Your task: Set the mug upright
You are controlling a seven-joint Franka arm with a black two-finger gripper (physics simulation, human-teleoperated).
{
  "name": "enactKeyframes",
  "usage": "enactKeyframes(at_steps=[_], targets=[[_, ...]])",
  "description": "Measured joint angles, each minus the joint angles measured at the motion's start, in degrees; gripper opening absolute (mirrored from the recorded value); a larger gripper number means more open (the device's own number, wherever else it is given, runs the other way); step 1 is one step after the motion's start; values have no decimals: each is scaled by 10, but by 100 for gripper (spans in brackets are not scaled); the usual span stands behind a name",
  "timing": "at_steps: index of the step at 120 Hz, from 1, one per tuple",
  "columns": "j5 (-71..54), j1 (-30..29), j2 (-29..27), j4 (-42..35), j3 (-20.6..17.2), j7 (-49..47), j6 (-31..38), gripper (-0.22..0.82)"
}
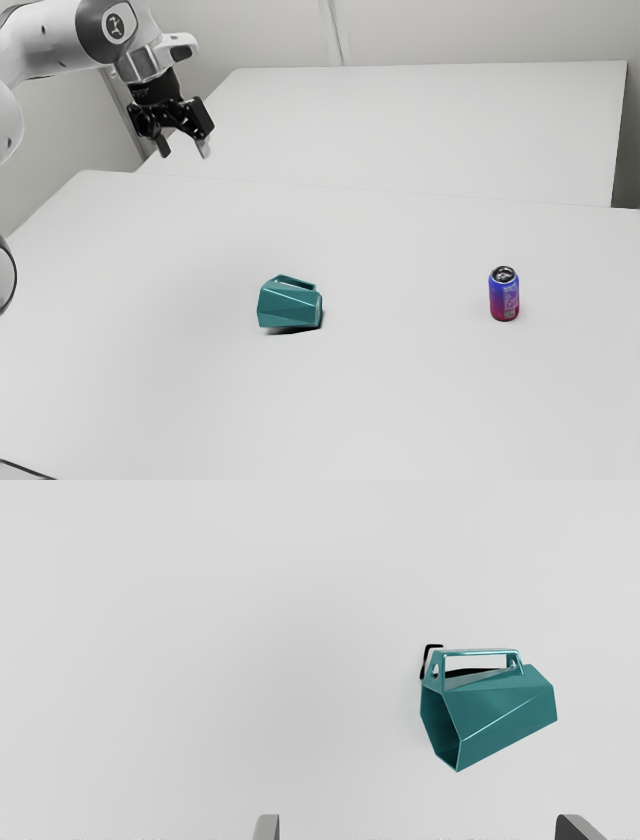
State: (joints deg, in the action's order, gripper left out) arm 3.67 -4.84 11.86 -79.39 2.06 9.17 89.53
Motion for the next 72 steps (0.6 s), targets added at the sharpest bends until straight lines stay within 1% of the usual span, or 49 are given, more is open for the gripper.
enactKeyframes(at_steps=[24, 36, 52, 61, 72], targets=[[1, 0, 0, 0, 0, -4, -7, 60], [3, -1, -3, -17, 0, -6, -8, 60], [31, -3, -29, -72, 1, -7, -5, 60], [80, -7, -37, -118, 4, -2, 7, 60], [158, -18, -34, -167, 11, 16, 33, 60]])
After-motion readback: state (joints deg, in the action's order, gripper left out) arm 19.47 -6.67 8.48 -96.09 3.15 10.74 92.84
